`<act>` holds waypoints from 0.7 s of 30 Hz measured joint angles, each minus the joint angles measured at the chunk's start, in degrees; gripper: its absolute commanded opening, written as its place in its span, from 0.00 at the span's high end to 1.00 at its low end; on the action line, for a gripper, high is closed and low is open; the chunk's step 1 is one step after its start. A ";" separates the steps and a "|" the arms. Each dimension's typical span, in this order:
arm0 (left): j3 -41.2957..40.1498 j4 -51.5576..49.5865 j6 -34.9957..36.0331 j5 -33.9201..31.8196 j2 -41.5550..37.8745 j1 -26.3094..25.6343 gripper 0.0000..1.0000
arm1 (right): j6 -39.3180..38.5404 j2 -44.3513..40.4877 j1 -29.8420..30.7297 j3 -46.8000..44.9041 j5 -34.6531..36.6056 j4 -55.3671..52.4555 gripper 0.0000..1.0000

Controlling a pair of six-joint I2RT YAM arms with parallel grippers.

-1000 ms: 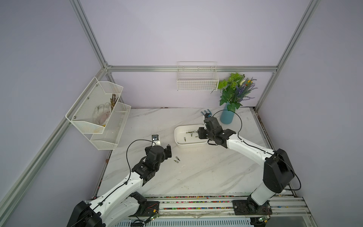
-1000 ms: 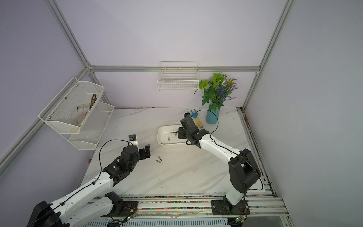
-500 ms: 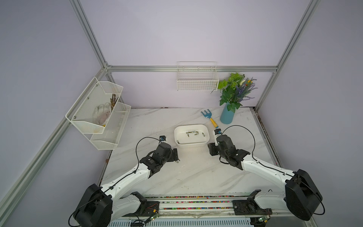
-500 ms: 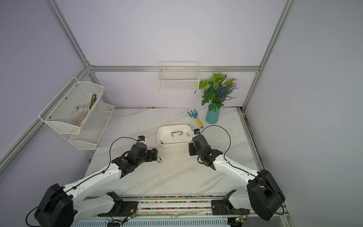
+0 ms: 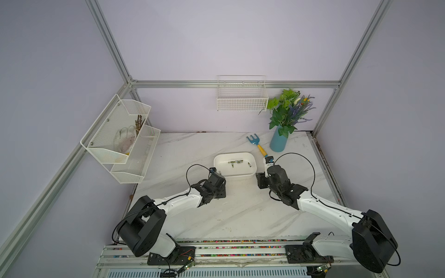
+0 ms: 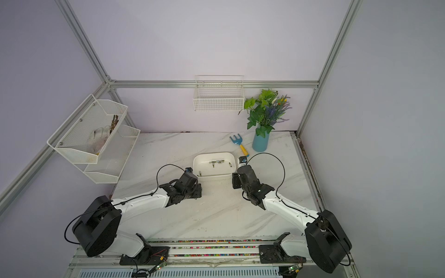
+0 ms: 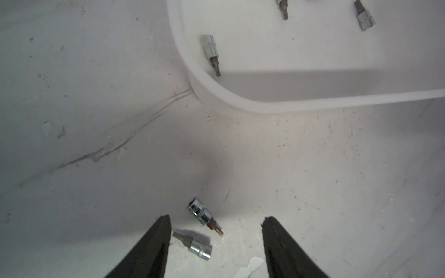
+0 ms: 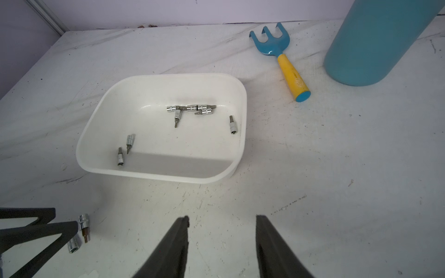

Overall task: Put the bit on the desktop into the storage box
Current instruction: Pick up the screwdriver bit from the center of the board.

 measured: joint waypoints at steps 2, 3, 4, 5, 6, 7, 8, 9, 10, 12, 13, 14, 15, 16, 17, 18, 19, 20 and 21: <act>0.00 -0.02 -0.17 0.00 0.81 0.00 0.41 | 0.00 -0.02 0.00 0.00 0.11 0.00 0.51; 0.00 -0.02 -0.28 0.00 1.18 0.00 0.42 | 0.00 -0.02 0.00 0.00 0.13 0.00 0.51; 0.00 0.00 -0.42 0.00 1.64 0.00 0.42 | 0.00 -0.02 0.00 0.00 0.15 0.00 0.51; 0.00 0.02 -0.50 0.00 2.10 0.00 0.43 | 0.00 0.00 0.00 0.00 0.13 0.00 0.51; 0.00 0.04 -0.79 0.00 2.51 0.00 0.44 | 0.00 -0.02 0.00 0.00 0.13 0.00 0.50; 0.00 0.07 -0.83 0.02 2.99 0.00 0.45 | 0.00 -0.02 0.00 0.00 0.15 0.00 0.51; 0.00 0.07 -0.87 0.02 3.41 0.00 0.46 | 0.00 -0.02 0.00 0.00 0.15 0.00 0.51; 0.00 0.11 -0.92 0.04 3.80 0.00 0.47 | 0.00 -0.02 0.00 0.00 0.15 0.00 0.51; 0.00 0.13 -0.90 0.04 4.17 0.00 0.48 | 0.00 -0.02 0.00 0.00 0.15 0.00 0.51; 0.00 0.17 -0.90 0.07 4.74 0.00 0.49 | 0.00 -0.02 0.00 0.00 0.15 0.00 0.51; 0.00 0.24 -0.87 0.07 4.92 0.00 0.50 | 0.00 -0.02 0.00 0.00 0.15 0.00 0.51; 0.00 0.26 -0.87 0.07 5.01 0.00 0.51 | 0.00 -0.02 0.00 0.00 0.15 0.00 0.50; 0.00 0.33 -0.87 0.07 5.03 0.00 0.51 | 0.00 -0.02 0.00 0.00 0.15 0.00 0.51; 0.00 0.46 -0.85 0.07 5.03 0.00 0.52 | 0.00 -0.02 0.00 0.00 0.15 0.00 0.51; 0.04 0.57 -0.83 0.09 5.09 0.00 0.52 | 0.00 -0.02 0.00 0.00 0.15 0.00 0.50; 0.17 0.57 -0.83 0.15 5.25 0.00 0.53 | 0.00 -0.02 0.00 0.00 0.15 0.00 0.50; 0.39 0.57 -0.81 0.22 5.49 0.00 0.54 | 0.00 -0.02 0.00 0.00 0.15 0.00 0.51; 0.72 0.61 -0.81 0.28 5.84 0.00 0.54 | 0.00 -0.02 0.00 0.00 0.15 0.00 0.51; 1.03 0.68 -0.81 0.39 6.19 0.00 0.55 | 0.00 -0.02 0.00 0.00 0.15 0.00 0.51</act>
